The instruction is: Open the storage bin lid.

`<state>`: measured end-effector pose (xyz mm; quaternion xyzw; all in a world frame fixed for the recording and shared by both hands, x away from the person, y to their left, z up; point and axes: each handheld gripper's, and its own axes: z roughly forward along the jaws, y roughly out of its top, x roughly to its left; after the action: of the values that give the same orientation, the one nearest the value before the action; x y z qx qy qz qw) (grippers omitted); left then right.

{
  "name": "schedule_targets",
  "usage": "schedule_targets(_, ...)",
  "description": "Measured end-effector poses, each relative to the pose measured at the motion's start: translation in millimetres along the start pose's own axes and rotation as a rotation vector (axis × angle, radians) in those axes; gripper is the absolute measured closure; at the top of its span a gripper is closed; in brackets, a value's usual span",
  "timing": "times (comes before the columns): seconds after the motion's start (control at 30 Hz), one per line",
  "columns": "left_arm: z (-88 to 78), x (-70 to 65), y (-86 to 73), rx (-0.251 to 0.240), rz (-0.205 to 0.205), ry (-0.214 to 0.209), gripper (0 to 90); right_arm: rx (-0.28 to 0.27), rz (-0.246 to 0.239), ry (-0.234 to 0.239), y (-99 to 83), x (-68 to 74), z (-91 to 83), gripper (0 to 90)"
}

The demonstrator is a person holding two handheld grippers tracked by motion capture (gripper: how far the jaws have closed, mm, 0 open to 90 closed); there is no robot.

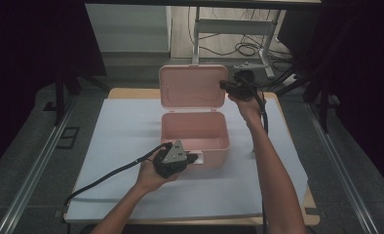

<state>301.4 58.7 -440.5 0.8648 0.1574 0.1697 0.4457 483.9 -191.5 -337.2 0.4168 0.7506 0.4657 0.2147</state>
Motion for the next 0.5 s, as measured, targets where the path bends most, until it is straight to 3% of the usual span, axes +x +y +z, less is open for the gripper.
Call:
schedule_targets(0.23, -0.5, 0.2, 0.1, 0.007, 0.008, 0.000, 90.0, 0.005, -0.017, 0.005, -9.8, 2.7, -3.9, 89.4)
schedule_targets(0.5, -0.5, 0.3, 0.9, 0.013, 0.006, -0.003, 90.0, 0.009, -0.045, 0.008, -26.0, 2.3, -27.0, 89.2)
